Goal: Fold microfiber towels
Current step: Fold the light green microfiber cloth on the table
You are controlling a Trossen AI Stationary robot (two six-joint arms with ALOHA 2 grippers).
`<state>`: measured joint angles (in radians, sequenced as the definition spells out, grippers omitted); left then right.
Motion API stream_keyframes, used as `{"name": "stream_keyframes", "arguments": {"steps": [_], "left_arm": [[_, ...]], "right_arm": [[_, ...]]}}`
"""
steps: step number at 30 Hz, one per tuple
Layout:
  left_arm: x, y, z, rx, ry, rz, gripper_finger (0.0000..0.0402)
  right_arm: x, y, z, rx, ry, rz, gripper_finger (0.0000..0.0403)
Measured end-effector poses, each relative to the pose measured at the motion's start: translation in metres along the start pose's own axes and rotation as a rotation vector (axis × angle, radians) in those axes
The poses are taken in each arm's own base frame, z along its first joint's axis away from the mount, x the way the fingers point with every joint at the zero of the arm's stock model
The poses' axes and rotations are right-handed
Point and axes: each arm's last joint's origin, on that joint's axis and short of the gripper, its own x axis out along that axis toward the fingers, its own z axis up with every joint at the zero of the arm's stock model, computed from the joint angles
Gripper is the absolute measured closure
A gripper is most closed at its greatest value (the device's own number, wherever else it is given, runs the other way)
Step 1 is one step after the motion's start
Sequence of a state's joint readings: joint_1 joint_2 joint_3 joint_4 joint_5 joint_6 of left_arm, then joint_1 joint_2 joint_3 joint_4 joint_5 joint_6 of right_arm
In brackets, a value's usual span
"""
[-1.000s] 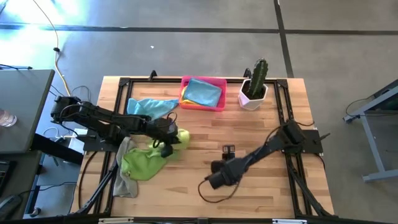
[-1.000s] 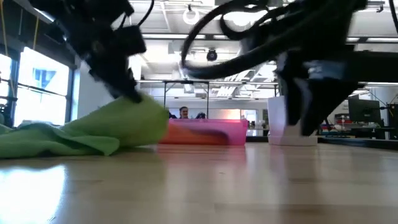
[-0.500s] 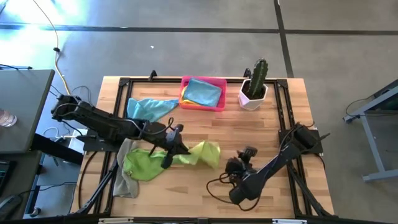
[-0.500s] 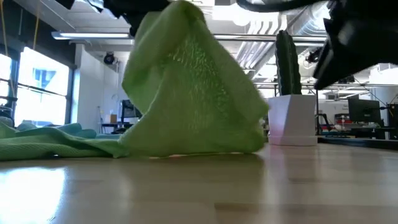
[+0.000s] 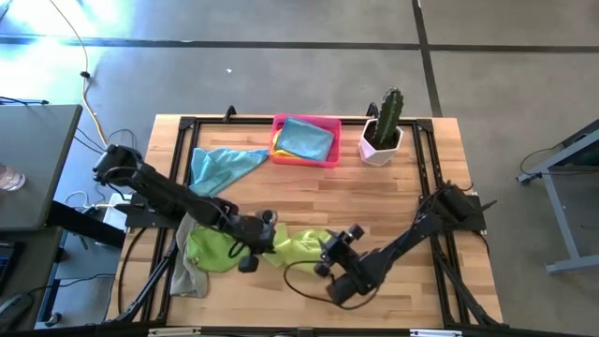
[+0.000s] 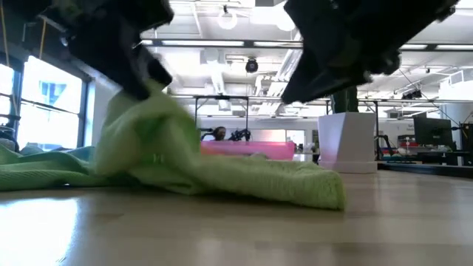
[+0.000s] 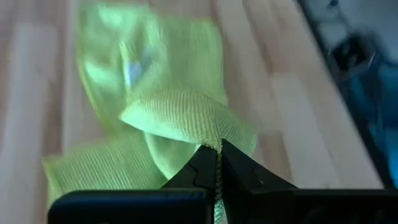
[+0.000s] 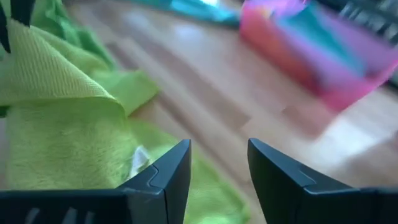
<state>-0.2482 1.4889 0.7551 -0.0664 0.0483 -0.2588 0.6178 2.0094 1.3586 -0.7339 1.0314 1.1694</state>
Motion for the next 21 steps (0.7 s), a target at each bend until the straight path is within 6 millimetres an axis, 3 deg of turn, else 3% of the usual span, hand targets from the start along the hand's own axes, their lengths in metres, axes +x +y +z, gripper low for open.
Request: {"name": "stream_keyframes", "arguments": {"steps": [5, 9, 15, 21], "left_arm": [[0.01, -0.01, -0.01, 0.03, 0.063, -0.014, 0.0401], [0.009, -0.022, -0.014, 0.119, 0.075, -0.044, 0.0401], [0.008, -0.041, -0.026, 0.284, 0.127, -0.088, 0.0401], [0.007, -0.043, -0.029, 0.303, 0.14, -0.032, 0.0401]], "right_arm": [[0.022, 0.008, 0.014, -0.052, 0.129, 0.133, 0.0216], [0.038, 0.012, 0.026, -0.218, 0.192, 0.29, 0.0191], [0.062, 0.012, 0.044, -0.429, 0.201, 0.528, 0.0188], [0.085, 0.007, 0.063, -0.501, 0.17, 0.775, 0.0188]]}}
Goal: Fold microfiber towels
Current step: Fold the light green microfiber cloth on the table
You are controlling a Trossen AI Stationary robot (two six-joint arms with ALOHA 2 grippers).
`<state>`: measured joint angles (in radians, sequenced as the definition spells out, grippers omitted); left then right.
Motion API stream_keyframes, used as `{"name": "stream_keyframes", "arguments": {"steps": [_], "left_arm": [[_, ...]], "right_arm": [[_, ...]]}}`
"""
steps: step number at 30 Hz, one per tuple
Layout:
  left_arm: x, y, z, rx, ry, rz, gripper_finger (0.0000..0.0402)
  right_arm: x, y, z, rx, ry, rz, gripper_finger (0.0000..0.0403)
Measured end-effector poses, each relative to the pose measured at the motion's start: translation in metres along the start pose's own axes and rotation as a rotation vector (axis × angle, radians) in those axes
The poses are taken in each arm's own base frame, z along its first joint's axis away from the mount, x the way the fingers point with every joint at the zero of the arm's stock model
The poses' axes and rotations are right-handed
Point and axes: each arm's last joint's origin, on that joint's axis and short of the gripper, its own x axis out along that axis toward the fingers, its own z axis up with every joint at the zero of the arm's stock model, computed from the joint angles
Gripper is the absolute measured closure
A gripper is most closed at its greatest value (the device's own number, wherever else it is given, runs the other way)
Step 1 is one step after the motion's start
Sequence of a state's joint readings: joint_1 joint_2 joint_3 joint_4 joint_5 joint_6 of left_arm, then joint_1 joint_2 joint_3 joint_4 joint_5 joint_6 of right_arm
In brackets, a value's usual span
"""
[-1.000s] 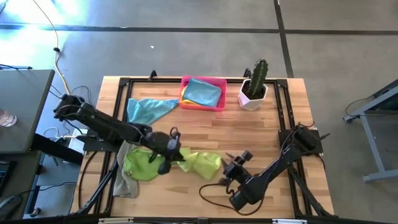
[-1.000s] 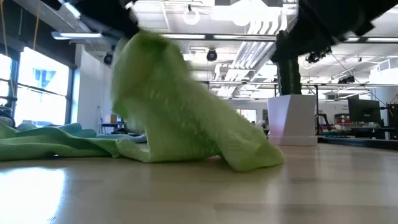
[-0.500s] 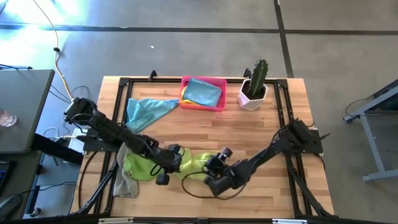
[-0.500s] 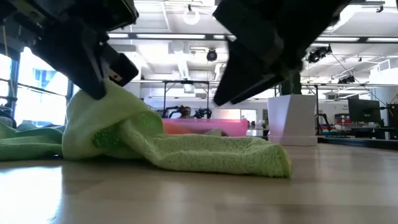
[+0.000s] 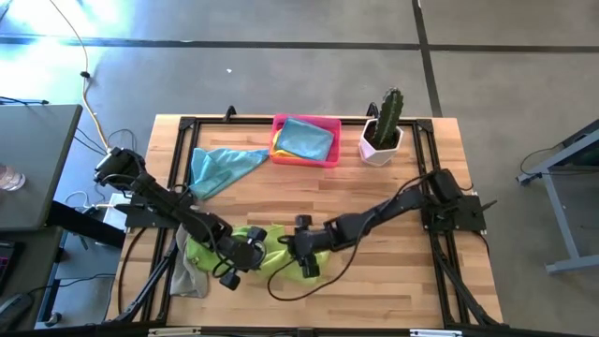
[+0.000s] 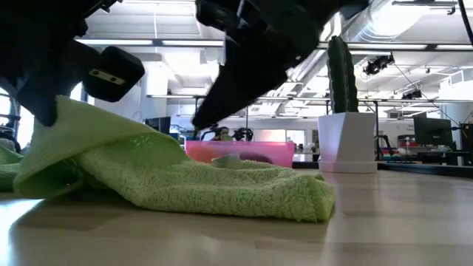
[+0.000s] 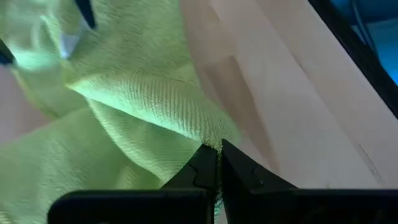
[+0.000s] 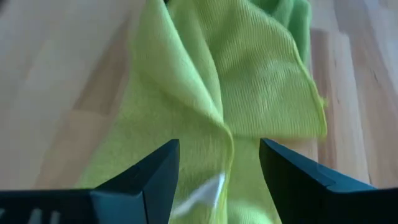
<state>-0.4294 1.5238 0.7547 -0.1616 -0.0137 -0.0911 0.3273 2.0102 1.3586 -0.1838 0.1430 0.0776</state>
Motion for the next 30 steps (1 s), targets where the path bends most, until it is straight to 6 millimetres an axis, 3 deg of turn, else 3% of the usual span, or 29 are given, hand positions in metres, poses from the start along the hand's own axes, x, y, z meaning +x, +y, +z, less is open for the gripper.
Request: {"name": "stream_keyframes", "arguments": {"steps": [6, 13, 21, 30], "left_arm": [[0.0, -0.001, 0.0, 0.016, 0.0, 0.026, 0.0401], [0.0, -0.006, -0.001, 0.069, -0.006, 0.103, 0.0401], [-0.005, -0.012, 0.001, 0.088, -0.03, 0.125, 0.0401], [-0.006, -0.023, 0.0, 0.12, -0.05, 0.173, 0.0401]], "right_arm": [[0.019, -0.023, 0.001, -0.017, -0.055, 0.153, 0.0189], [0.03, -0.03, -0.004, -0.015, -0.061, 0.365, 0.0215], [0.031, -0.033, -0.002, -0.083, -0.088, 0.273, 0.0254], [0.031, -0.036, 0.0, -0.093, -0.107, 0.293, 0.0257]]}}
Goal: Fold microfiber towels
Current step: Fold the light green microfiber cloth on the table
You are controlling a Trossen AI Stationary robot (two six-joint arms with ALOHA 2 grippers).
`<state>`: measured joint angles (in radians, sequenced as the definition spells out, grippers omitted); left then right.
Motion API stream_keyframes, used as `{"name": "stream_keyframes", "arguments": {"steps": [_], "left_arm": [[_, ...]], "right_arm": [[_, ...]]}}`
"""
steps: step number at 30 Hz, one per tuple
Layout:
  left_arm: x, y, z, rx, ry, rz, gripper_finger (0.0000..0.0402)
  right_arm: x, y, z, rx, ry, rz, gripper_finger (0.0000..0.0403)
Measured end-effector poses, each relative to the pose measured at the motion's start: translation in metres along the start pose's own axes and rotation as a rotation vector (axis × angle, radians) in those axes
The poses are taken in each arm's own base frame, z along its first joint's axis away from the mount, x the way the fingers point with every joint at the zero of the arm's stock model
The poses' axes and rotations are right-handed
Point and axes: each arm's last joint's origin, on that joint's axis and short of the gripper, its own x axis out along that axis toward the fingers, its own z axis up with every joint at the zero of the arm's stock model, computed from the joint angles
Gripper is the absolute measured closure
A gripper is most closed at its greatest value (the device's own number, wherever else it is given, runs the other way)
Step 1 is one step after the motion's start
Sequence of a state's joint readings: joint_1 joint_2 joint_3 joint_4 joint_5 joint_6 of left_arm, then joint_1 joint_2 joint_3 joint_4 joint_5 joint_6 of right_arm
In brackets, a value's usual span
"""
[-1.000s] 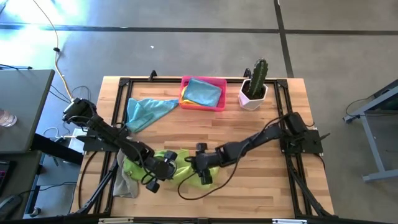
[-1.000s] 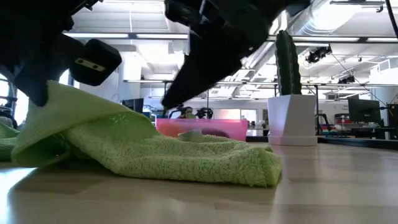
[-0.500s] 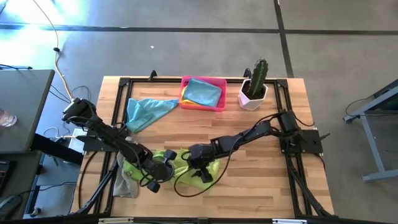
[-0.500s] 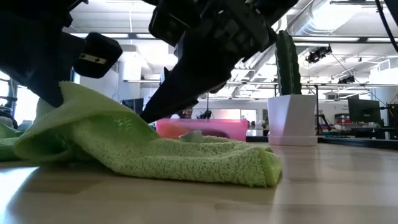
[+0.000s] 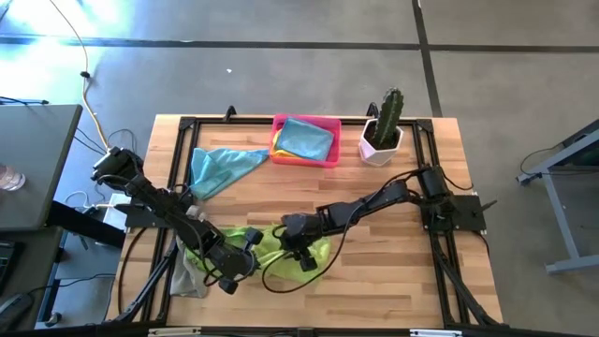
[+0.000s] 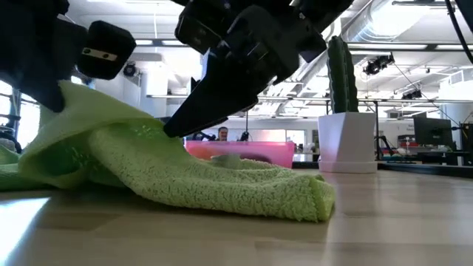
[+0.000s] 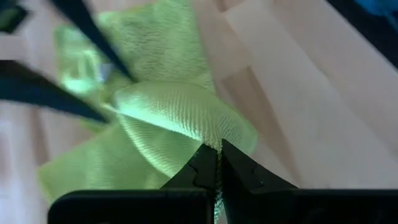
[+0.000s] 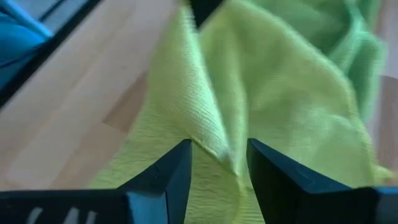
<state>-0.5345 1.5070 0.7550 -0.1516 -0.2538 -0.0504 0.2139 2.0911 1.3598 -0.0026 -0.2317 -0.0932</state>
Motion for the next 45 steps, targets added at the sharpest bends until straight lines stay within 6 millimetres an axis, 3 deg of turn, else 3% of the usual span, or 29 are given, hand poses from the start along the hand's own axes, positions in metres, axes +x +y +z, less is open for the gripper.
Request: {"name": "stream_keyframes", "arguments": {"steps": [7, 16, 25, 45], "left_arm": [[-0.01, -0.006, 0.005, 0.019, -0.064, 0.14, 0.0401], [-0.033, -0.018, 0.01, 0.014, -0.135, 0.091, 0.0401], [-0.034, -0.024, -0.002, -0.068, -0.044, 0.082, 0.0401], [-0.034, -0.022, -0.002, -0.072, -0.042, 0.111, 0.0401]], "right_arm": [[0.0, 0.003, -0.003, 0.01, 0.026, 0.044, 0.0258], [0.0, 0.004, -0.008, 0.033, 0.078, 0.037, 0.0259], [-0.001, 0.009, -0.016, 0.152, 0.178, 0.039, 0.0259], [0.005, 0.038, -0.015, 0.298, 0.196, -0.011, 0.0259]]}}
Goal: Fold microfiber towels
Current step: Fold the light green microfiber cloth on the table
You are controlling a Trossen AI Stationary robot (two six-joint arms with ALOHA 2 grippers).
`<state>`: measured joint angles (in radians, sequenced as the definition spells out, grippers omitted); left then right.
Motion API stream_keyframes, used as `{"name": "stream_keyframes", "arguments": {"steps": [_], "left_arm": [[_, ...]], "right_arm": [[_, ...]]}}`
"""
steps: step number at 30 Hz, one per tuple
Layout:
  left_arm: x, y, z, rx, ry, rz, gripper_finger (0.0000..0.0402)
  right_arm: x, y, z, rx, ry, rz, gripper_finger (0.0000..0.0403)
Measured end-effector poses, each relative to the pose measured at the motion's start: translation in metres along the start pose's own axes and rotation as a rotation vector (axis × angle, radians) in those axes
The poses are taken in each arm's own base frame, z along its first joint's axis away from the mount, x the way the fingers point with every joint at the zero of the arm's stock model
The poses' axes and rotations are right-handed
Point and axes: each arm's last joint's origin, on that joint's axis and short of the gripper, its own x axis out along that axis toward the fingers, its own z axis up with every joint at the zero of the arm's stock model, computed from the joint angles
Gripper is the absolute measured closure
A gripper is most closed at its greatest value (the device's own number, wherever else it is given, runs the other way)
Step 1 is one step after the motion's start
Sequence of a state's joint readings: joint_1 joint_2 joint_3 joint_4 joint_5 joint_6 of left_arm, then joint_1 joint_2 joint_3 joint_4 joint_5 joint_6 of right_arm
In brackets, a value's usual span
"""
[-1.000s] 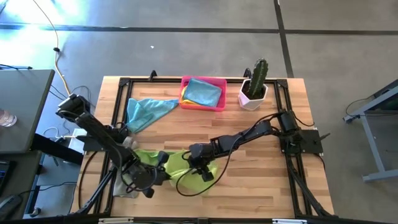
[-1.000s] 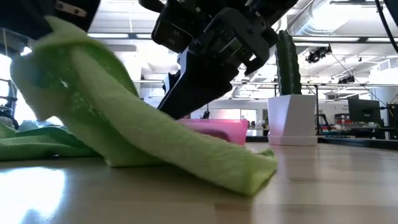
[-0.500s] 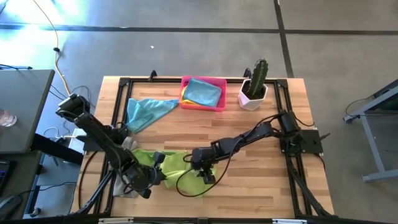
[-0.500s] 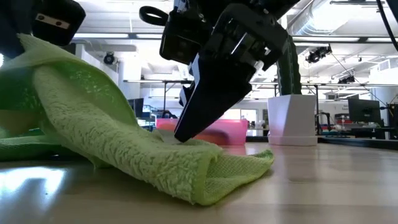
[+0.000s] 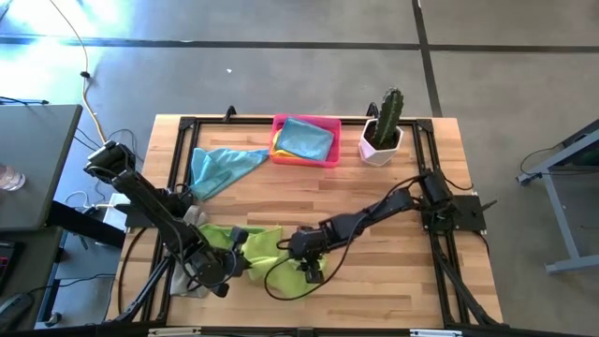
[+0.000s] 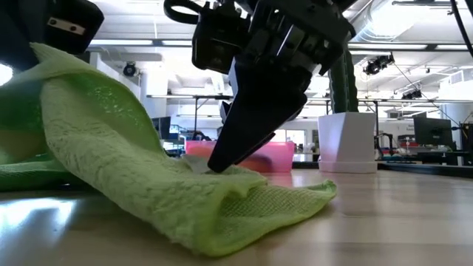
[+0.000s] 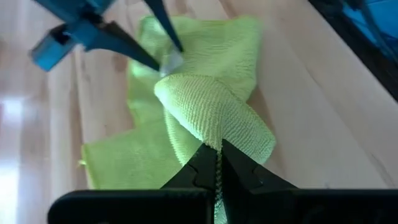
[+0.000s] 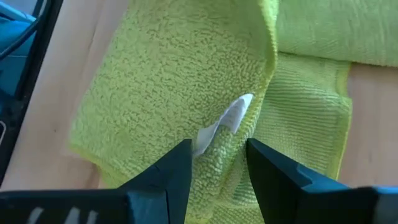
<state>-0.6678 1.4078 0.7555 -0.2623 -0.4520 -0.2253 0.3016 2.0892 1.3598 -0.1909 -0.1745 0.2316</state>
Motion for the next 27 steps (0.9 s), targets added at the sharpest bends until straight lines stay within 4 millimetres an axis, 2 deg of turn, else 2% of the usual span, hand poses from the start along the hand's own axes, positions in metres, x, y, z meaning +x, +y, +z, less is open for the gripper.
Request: {"name": "stream_keyframes", "arguments": {"steps": [6, 18, 23, 27], "left_arm": [[0.0, 0.001, 0.0, 0.001, -0.01, 0.05, 0.0401], [0.0, 0.003, 0.0, -0.042, -0.021, 0.099, 0.0401], [0.0, 0.003, 0.0, -0.112, -0.023, 0.092, 0.0392], [0.001, 0.004, 0.0, -0.118, -0.016, 0.08, 0.0354]], "right_arm": [[0.001, 0.008, -0.002, 0.028, -0.006, -0.036, 0.0275], [0.003, 0.017, -0.005, 0.052, -0.017, -0.083, 0.0396], [0.001, 0.015, -0.008, 0.122, 0.014, -0.14, 0.04], [-0.01, 0.016, -0.008, 0.153, 0.034, -0.167, 0.0401]]}}
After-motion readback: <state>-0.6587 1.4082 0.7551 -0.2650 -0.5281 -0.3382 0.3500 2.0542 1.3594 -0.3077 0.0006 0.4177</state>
